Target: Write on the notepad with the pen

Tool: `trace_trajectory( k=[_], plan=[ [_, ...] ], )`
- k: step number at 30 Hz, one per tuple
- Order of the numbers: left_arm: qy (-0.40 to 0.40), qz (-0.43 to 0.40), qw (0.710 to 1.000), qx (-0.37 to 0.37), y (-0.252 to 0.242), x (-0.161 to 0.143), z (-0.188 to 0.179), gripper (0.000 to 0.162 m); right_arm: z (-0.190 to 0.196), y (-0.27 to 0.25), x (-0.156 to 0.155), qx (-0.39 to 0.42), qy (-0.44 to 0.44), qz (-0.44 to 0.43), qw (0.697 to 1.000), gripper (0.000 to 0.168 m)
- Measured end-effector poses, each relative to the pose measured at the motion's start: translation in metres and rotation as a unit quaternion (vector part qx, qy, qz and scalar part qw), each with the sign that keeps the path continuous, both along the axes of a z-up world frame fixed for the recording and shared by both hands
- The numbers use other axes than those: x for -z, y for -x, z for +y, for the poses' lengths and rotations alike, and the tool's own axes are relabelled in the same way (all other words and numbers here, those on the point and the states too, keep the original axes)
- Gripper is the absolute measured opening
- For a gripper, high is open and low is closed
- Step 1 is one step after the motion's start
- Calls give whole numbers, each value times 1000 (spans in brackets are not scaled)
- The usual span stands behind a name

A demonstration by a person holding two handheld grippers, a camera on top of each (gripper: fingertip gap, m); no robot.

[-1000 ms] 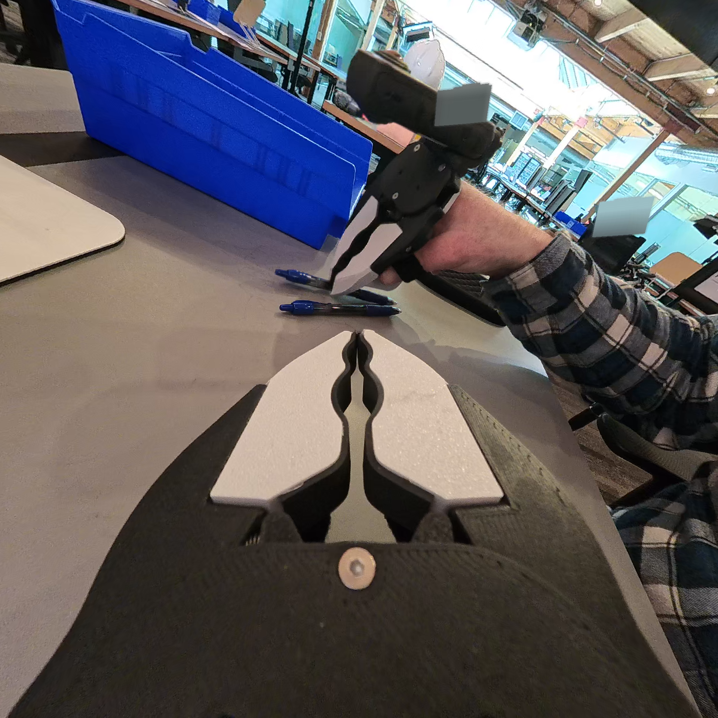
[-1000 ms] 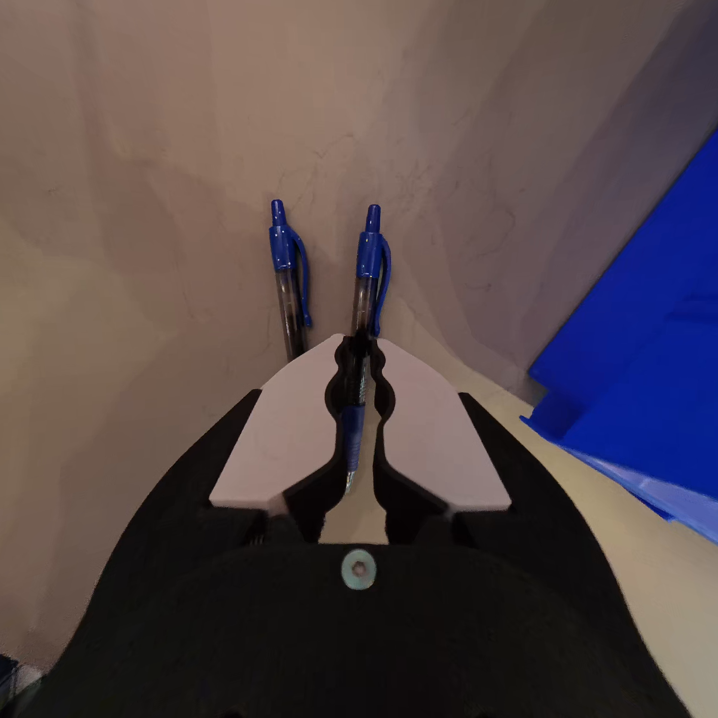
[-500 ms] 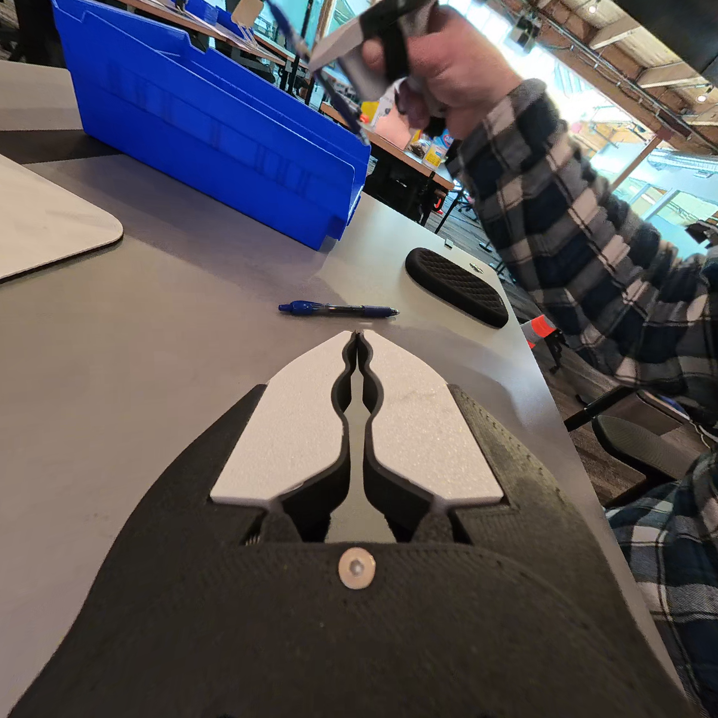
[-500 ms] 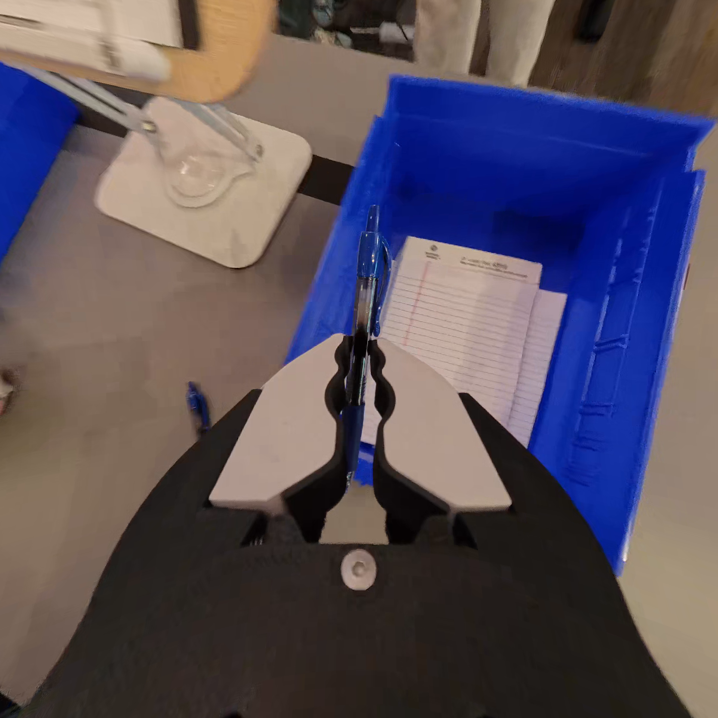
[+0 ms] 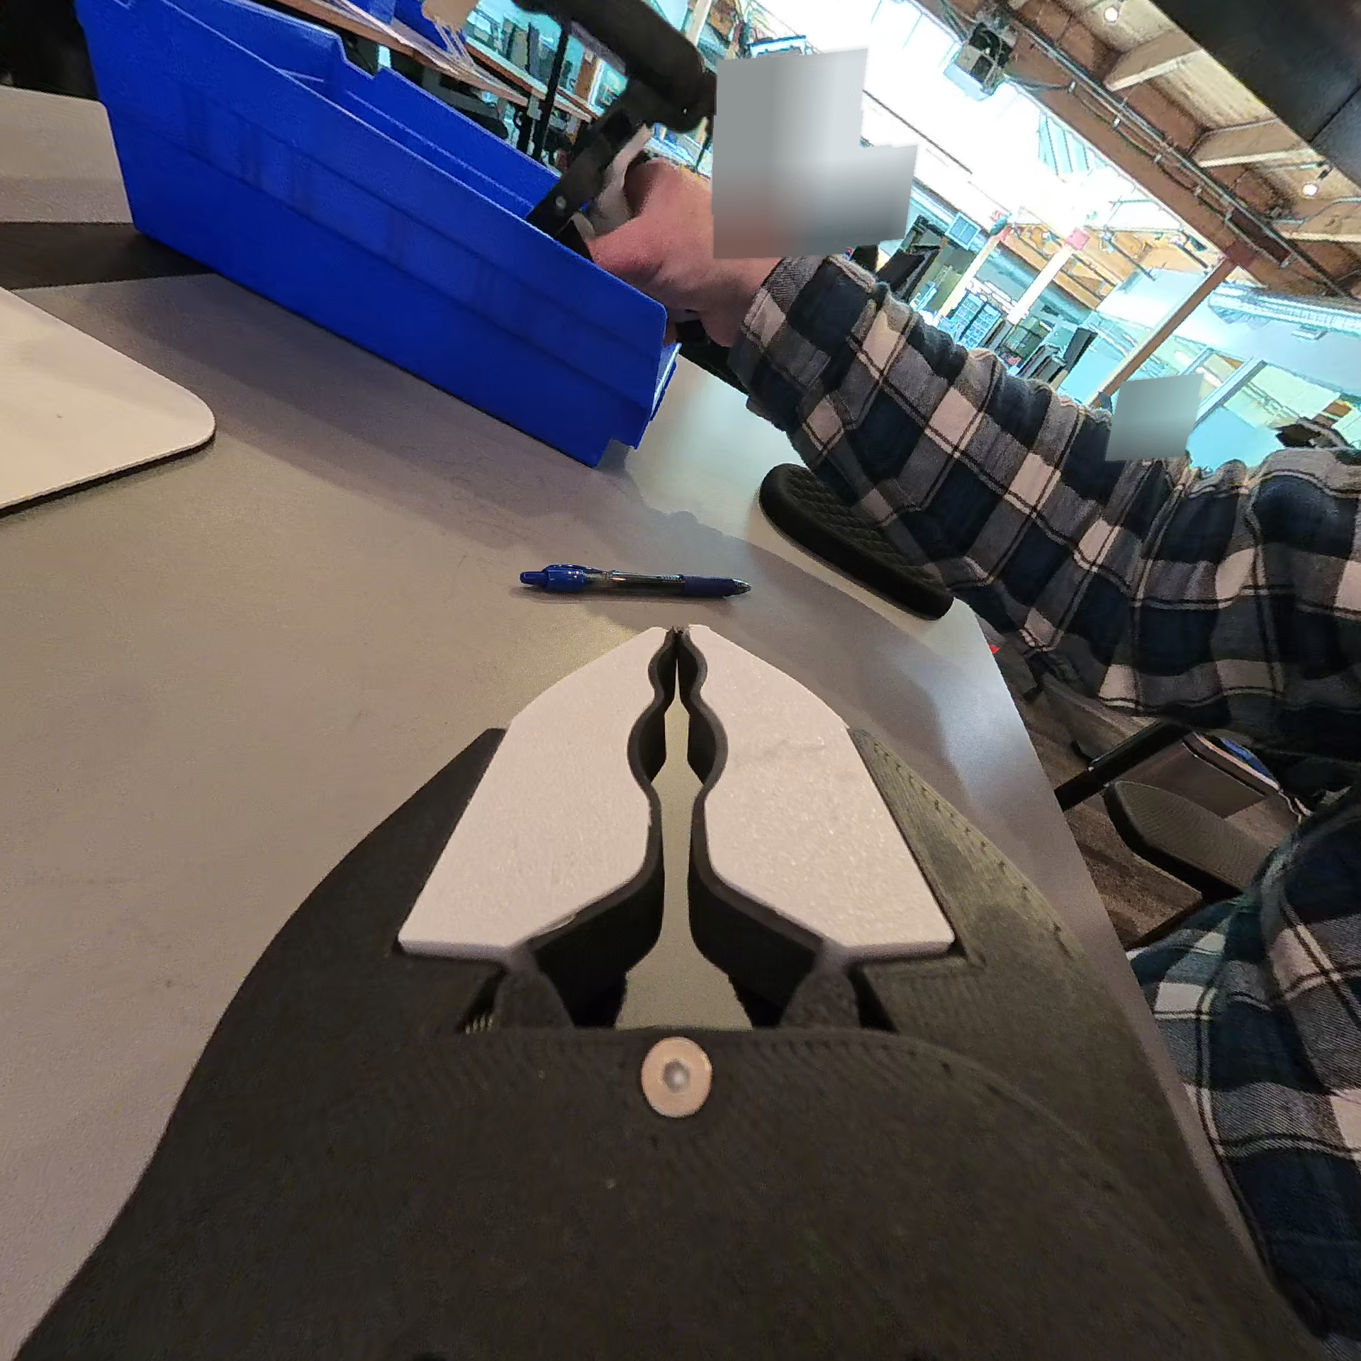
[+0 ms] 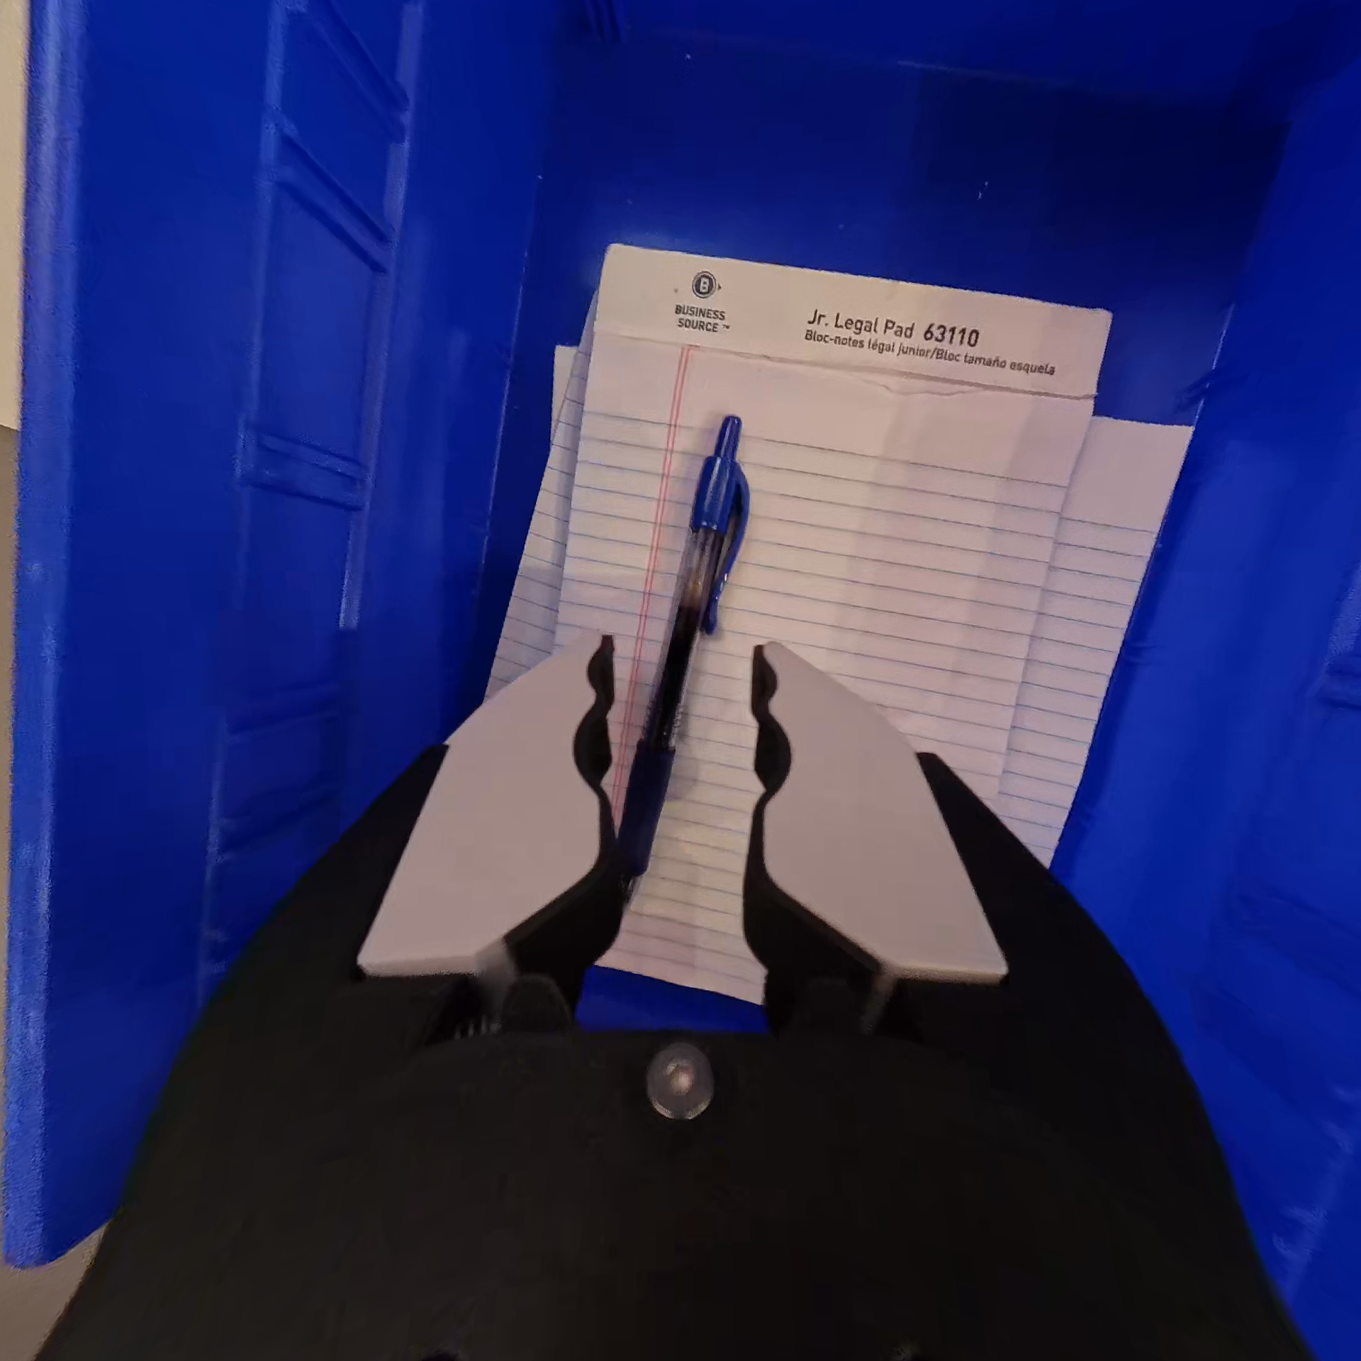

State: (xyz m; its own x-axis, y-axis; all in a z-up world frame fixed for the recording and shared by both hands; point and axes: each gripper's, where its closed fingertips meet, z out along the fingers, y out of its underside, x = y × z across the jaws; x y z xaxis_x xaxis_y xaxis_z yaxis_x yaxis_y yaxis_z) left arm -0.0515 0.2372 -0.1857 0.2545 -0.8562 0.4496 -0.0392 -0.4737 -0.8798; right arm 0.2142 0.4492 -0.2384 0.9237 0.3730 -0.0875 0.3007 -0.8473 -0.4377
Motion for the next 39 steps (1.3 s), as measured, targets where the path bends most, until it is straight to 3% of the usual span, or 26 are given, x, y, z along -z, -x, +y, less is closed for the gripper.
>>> trace_trajectory(
  k=[6,11,15,25,34,39],
  plan=[
    [1,-1,1000,0,0,0,0,0,-10,4,-53,-7,-83,-21,996,40],
    [2,0,1000,0,0,0,0,0,-53,32,-117,-59,-174,-52,982,32],
    [1,0,1000,0,0,0,1,0,-95,65,-138,-113,-191,-51,974,29],
    [-1,-2,1000,-1,0,-1,1,0,-158,115,-124,-191,-160,-57,967,30],
    [-1,-2,1000,-1,0,-1,1,0,-183,139,-98,-232,-122,-56,964,31],
    [-1,-1,1000,0,0,0,0,0,-187,149,-102,-243,-134,-61,959,33]
  ],
)
